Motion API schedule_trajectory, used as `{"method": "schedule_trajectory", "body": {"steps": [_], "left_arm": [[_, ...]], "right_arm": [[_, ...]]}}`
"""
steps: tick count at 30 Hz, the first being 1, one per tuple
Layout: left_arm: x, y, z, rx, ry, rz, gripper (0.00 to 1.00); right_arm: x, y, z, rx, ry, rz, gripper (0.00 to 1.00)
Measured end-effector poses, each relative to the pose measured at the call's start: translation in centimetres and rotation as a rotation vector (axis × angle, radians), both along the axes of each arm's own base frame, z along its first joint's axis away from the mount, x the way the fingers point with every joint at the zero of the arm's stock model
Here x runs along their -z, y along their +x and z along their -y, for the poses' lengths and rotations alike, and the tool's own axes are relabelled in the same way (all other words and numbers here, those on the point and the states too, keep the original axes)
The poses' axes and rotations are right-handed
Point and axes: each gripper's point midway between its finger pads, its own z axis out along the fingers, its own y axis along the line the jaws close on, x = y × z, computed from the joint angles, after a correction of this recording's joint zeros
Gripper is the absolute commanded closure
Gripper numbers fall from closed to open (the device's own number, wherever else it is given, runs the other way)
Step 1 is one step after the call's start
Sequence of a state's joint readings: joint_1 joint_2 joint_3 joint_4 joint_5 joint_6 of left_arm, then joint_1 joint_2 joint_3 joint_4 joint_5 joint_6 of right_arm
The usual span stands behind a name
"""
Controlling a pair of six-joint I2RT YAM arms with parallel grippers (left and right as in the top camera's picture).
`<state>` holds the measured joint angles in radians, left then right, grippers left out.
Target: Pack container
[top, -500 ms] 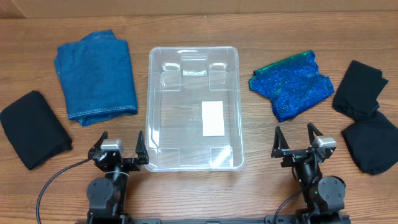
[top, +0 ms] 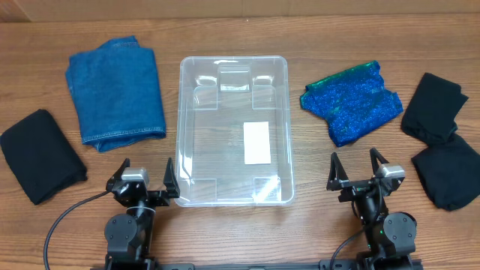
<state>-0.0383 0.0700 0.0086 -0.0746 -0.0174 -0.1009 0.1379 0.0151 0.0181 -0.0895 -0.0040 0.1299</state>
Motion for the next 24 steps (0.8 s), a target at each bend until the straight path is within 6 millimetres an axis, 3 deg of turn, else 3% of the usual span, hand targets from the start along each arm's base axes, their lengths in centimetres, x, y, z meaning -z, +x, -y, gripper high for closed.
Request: {"method": "schedule_trajectory", "body": {"steps": [24], "left_arm": [[0.01,0.00,0.00,0.000,0.000,0.000,0.00]], "right_arm": [[0.17,0.04,0.00,0.001,0.019,-0.011,0.00]]}}
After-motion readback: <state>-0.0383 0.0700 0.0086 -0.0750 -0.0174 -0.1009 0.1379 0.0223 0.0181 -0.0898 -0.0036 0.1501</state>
